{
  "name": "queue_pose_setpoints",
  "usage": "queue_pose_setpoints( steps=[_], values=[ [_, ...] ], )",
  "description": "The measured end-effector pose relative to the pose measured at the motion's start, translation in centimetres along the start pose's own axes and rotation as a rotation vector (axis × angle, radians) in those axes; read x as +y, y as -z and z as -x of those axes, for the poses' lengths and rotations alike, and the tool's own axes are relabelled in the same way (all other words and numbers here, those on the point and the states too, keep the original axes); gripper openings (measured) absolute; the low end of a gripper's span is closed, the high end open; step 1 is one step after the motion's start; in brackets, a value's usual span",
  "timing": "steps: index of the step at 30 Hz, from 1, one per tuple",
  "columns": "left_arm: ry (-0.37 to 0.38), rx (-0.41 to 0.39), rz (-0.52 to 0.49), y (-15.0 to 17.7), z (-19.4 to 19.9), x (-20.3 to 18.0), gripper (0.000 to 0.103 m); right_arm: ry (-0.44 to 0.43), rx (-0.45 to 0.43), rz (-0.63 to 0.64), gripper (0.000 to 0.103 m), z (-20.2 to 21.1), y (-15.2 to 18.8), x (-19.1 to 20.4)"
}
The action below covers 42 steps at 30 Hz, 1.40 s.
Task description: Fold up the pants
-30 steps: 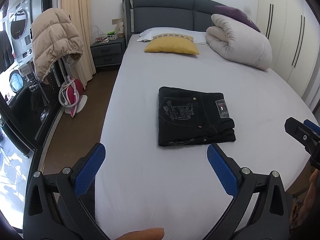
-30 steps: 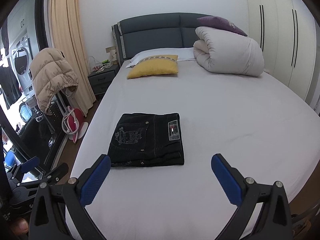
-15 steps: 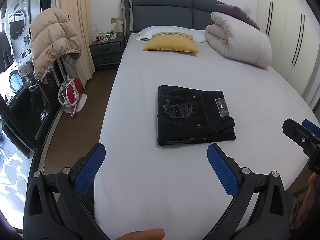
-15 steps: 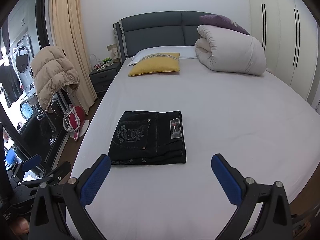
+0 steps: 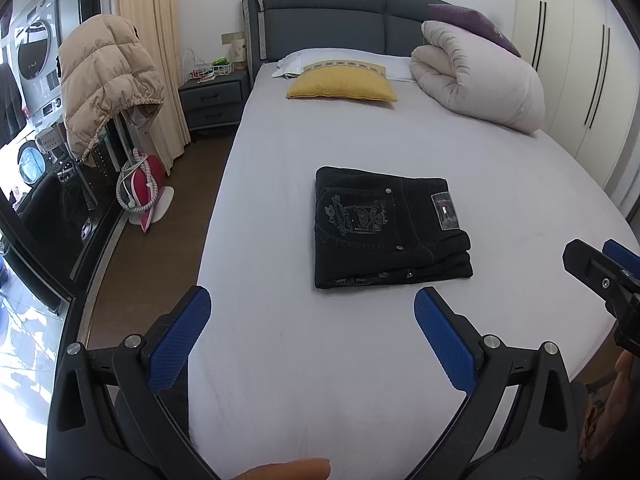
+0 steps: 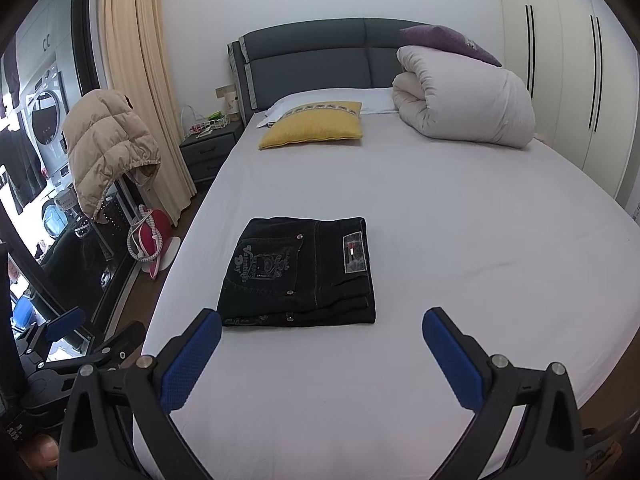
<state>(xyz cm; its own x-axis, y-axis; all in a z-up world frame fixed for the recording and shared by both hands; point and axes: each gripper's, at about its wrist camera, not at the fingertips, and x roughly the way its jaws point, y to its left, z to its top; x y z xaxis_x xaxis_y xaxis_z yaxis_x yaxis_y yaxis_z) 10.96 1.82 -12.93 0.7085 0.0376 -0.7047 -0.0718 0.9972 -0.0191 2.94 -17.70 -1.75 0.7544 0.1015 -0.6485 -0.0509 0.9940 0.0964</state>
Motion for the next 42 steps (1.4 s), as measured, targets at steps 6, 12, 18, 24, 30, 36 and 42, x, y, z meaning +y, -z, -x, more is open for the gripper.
queue_pose_setpoints(
  steps=[6, 12, 18, 24, 30, 36, 42],
  values=[
    [0.002, 0.005, -0.003, 0.1, -0.2, 0.2, 0.103, -0.002, 0.002, 0.0, 0.103, 0.0, 0.2, 0.1],
    [0.005, 0.013, -0.007, 0.2, -0.5, 0.6, 0.103, -0.003, 0.005, 0.001, 0.103, -0.1, 0.4, 0.2],
    [0.009, 0.018, -0.013, 0.1, -0.8, 0.6, 0.103, -0.007, 0.013, 0.005, 0.103, -0.3, 0.7, 0.4],
    [0.015, 0.025, -0.02, -0.1, -1.1, 0.7, 0.103, -0.008, 0.015, 0.005, 0.103, -0.3, 0.7, 0.3],
    [0.016, 0.026, -0.02, -0.2, -1.2, 0.7, 0.103, -0.008, 0.016, 0.006, 0.103, -0.3, 0.6, 0.3],
    [0.016, 0.029, -0.021, -0.1, -1.3, 0.8, 0.103, -0.008, 0.016, 0.005, 0.103, -0.3, 0.7, 0.3],
    [0.019, 0.037, -0.017, -0.1, -1.4, 1.0, 0.103, -0.009, 0.017, 0.004, 0.103, -0.3, 0.6, 0.2]
  ],
)
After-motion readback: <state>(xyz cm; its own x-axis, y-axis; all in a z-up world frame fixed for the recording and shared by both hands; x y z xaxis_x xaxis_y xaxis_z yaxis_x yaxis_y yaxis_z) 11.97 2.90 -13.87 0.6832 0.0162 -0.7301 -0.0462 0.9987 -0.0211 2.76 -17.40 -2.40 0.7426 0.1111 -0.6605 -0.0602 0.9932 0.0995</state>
